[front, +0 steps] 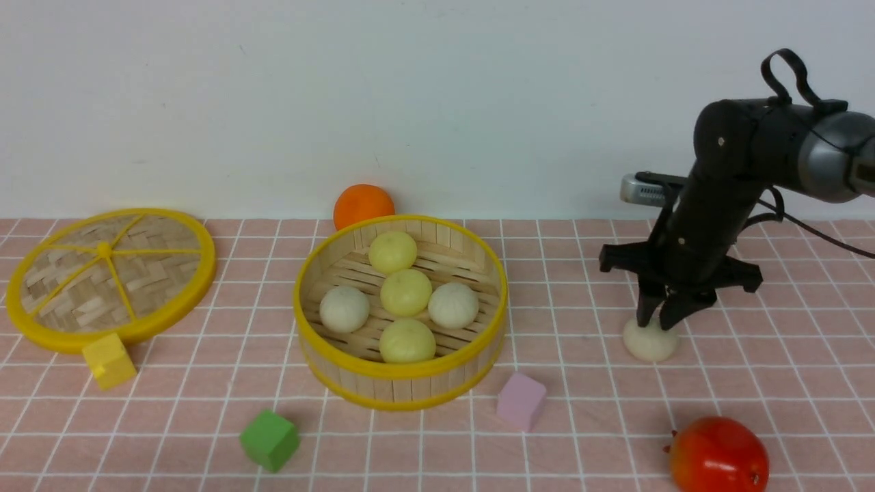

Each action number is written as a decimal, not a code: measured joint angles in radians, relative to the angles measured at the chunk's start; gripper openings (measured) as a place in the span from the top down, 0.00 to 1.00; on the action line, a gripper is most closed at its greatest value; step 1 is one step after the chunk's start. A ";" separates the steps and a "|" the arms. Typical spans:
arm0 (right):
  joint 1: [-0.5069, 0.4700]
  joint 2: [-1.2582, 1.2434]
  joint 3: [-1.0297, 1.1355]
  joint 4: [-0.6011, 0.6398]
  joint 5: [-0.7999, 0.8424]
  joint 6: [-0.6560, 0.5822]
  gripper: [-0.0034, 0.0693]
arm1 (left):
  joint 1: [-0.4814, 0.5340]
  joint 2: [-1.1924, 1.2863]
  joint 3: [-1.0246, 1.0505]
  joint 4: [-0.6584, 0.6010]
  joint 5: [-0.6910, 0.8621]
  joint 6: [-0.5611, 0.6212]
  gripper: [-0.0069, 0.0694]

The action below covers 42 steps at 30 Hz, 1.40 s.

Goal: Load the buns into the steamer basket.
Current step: Use the right arm to grab a steamed stuffed bun, then use the right arm to put the steamed stuffed bun into the steamer

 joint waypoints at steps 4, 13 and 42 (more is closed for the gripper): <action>0.000 0.003 0.000 0.001 0.001 0.000 0.71 | 0.000 0.000 0.000 0.000 0.000 0.000 0.69; 0.000 0.014 0.000 0.001 0.003 -0.008 0.93 | 0.000 0.000 0.000 0.000 0.000 0.000 0.69; 0.229 0.193 -0.389 0.335 -0.242 -0.304 0.93 | 0.000 0.000 0.000 0.000 0.000 0.000 0.69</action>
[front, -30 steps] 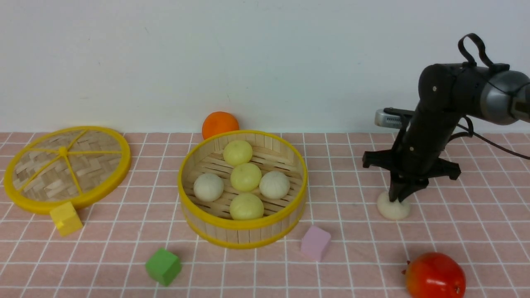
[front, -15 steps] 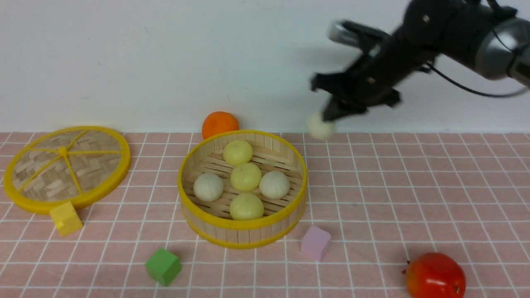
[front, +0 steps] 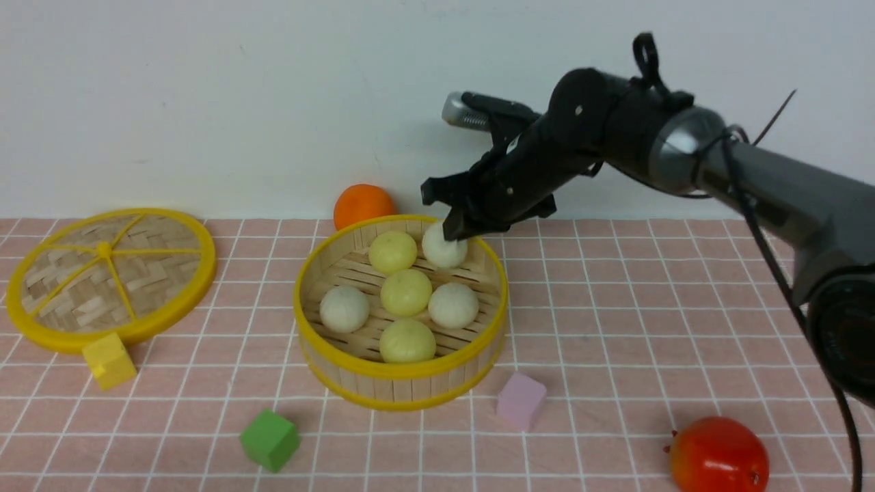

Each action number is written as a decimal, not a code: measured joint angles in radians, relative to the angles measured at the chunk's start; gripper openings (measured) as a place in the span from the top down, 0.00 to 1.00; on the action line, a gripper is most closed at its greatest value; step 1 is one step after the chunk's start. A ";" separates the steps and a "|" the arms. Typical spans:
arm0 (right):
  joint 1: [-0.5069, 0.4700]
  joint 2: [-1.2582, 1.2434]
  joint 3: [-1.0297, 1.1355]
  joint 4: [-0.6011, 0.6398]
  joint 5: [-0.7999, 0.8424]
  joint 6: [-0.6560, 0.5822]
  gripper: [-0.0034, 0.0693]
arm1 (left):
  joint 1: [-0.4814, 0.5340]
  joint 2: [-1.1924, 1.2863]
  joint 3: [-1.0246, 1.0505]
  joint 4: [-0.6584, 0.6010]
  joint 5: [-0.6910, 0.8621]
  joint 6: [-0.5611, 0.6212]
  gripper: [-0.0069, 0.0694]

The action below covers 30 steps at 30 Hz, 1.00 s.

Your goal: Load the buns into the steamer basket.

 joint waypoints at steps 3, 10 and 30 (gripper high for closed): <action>0.000 0.025 0.000 0.000 -0.013 0.000 0.90 | 0.000 0.000 0.000 0.000 0.000 0.000 0.69; 0.000 0.000 -0.015 -0.030 0.029 0.000 0.65 | 0.000 0.000 0.000 0.000 0.000 0.000 0.69; 0.052 -0.722 0.179 -0.307 0.473 0.211 0.96 | 0.000 0.000 0.000 0.001 0.000 0.000 0.69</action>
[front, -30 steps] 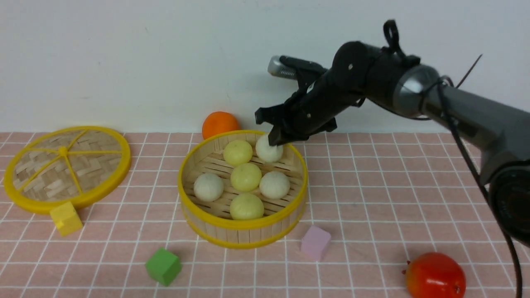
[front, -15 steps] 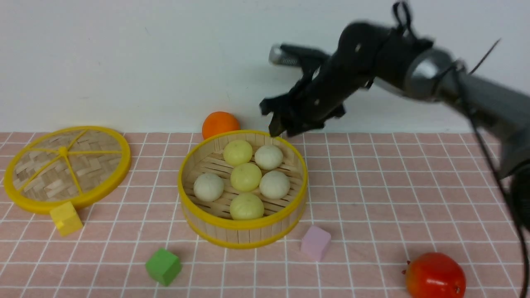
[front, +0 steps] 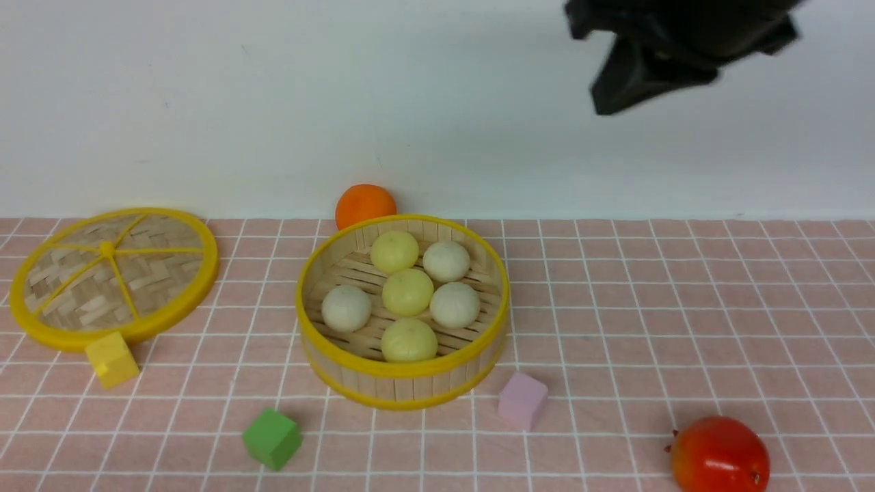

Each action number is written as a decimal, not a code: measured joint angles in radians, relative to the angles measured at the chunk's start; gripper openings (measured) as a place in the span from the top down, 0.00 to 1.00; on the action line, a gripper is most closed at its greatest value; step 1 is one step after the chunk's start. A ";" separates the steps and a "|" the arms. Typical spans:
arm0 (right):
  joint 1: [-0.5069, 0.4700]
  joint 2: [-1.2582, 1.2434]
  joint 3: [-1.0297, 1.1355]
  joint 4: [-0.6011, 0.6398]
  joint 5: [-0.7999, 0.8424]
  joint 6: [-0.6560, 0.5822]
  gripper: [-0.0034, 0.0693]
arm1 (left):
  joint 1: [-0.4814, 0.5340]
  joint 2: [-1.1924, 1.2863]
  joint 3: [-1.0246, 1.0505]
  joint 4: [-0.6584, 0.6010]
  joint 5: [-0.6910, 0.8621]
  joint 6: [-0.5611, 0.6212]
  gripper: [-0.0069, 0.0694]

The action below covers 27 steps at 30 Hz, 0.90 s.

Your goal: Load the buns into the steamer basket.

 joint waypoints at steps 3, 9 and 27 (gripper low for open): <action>0.012 -0.173 0.192 -0.045 0.002 0.011 0.96 | 0.000 0.000 0.000 0.000 0.000 0.000 0.69; 0.009 -0.404 0.451 -0.089 -0.005 0.015 0.96 | 0.000 0.000 0.000 0.000 0.000 0.000 0.69; -0.225 -0.845 0.810 -0.102 -0.214 -0.015 0.95 | 0.000 0.000 0.000 0.000 0.000 0.000 0.69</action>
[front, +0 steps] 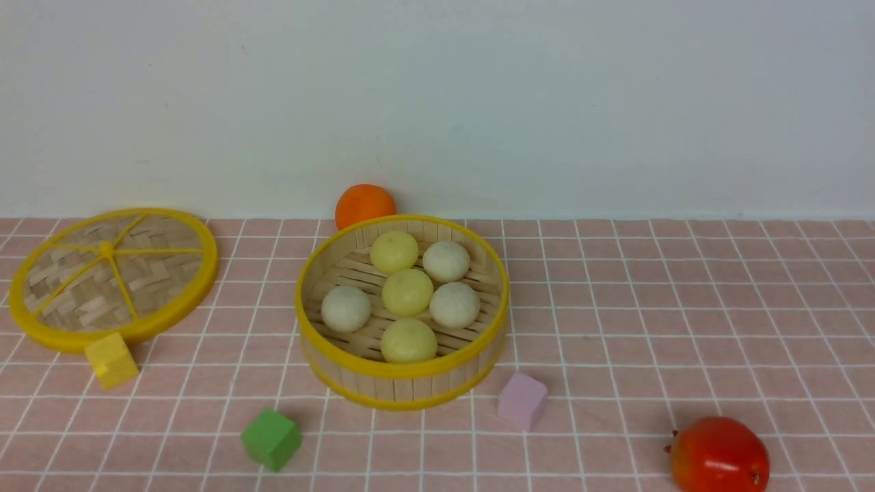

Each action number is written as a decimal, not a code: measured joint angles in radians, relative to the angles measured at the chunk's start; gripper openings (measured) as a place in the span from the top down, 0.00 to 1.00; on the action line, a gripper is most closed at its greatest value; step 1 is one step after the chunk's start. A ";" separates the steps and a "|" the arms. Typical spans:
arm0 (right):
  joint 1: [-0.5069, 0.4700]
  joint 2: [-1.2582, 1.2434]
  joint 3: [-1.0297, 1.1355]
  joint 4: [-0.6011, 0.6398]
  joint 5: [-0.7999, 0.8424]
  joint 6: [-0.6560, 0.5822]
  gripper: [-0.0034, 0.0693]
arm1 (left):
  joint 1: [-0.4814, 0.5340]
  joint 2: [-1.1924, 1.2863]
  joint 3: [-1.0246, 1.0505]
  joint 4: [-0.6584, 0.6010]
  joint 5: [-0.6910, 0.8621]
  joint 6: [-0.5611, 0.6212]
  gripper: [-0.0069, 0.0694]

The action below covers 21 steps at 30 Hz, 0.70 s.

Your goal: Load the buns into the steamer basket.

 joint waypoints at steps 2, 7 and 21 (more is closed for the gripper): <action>-0.097 -0.120 0.155 -0.003 -0.121 -0.004 0.95 | 0.000 0.000 0.000 0.000 0.000 0.000 0.69; -0.189 -0.352 0.500 -0.068 -0.360 -0.013 0.95 | 0.000 0.000 0.000 0.000 0.000 0.000 0.69; -0.236 -0.759 1.084 -0.008 -0.622 -0.043 0.93 | 0.000 0.000 0.000 0.000 0.000 0.000 0.69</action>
